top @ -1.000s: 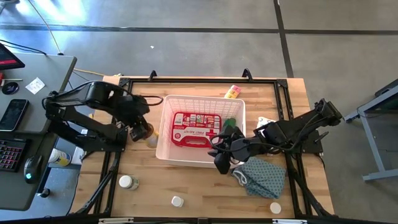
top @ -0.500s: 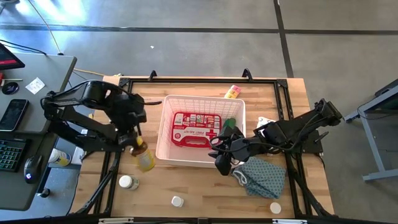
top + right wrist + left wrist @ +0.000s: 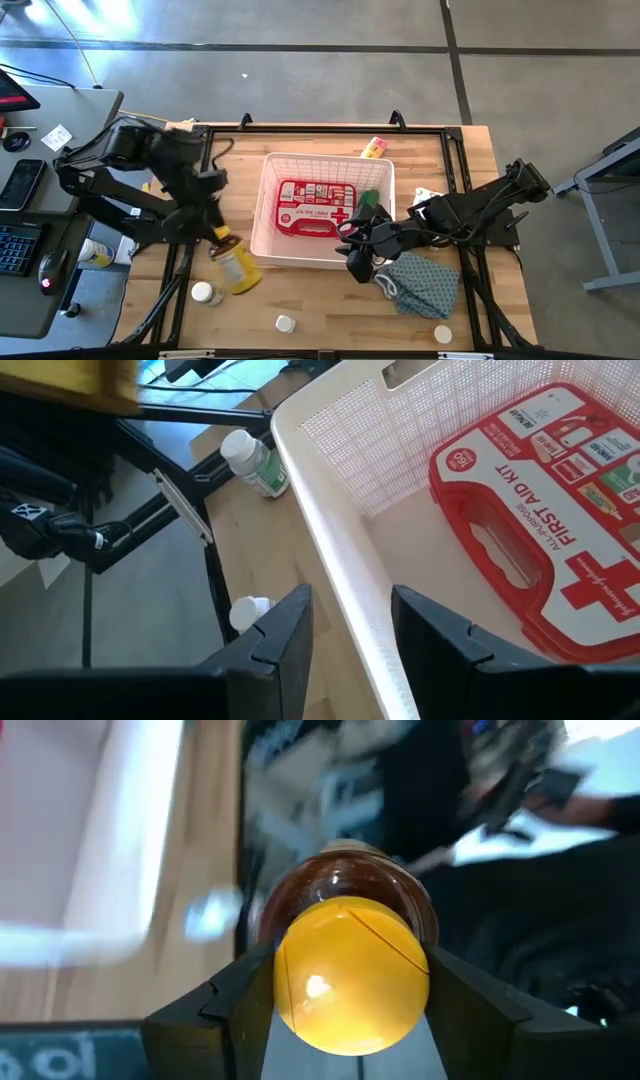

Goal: Pick & place medical supplies in basket/bin
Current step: Put the yellow pill bottle into the white container, then put the left white pill bottle into the white container

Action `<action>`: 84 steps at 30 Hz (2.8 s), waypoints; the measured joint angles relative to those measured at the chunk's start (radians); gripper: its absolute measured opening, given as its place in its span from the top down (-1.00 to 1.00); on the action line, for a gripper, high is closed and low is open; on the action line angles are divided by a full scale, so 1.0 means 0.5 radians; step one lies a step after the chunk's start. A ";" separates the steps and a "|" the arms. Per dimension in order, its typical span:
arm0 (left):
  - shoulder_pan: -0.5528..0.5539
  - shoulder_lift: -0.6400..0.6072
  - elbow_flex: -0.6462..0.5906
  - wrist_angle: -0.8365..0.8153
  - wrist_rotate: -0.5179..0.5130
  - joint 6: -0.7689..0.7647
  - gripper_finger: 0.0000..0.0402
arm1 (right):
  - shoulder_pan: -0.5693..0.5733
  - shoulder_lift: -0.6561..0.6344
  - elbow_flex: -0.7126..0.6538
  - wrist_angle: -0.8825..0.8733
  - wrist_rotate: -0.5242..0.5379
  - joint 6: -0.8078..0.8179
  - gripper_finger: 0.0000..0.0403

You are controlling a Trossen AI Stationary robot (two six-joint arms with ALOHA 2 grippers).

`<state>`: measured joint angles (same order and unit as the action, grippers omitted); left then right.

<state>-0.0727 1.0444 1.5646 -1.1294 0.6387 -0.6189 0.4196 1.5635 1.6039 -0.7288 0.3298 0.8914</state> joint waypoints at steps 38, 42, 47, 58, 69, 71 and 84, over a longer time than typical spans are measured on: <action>-0.110 1.077 -0.009 -0.221 -1.182 0.930 -0.31 | 0.200 -0.561 0.000 0.313 0.827 -0.218 0.36; -0.142 1.069 0.002 -0.304 -1.086 0.934 -0.30 | 0.200 -0.556 0.000 0.252 0.800 -0.212 0.36; -0.157 1.075 -0.003 -0.375 -1.112 0.959 -0.26 | 0.195 -0.555 0.000 0.196 0.794 -0.213 0.36; -0.157 1.117 -0.014 -0.306 -1.151 0.863 -0.54 | 0.195 -0.555 0.000 0.114 0.785 -0.214 0.36; -0.156 1.119 0.087 -0.542 -1.103 0.809 -0.62 | 0.195 -0.555 0.000 0.103 0.702 -0.165 0.36; -0.156 1.119 0.179 -0.651 -1.110 0.808 -0.62 | 0.195 -0.554 0.000 0.096 0.702 -0.162 0.36; -0.158 1.043 0.739 -0.890 -1.353 0.675 -0.62 | 0.116 -0.405 0.000 0.159 0.700 -0.108 0.36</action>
<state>-0.1516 1.5658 1.9341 -1.5744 -0.0380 -0.2812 0.4778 1.3610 1.6039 -0.6492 0.6798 0.8372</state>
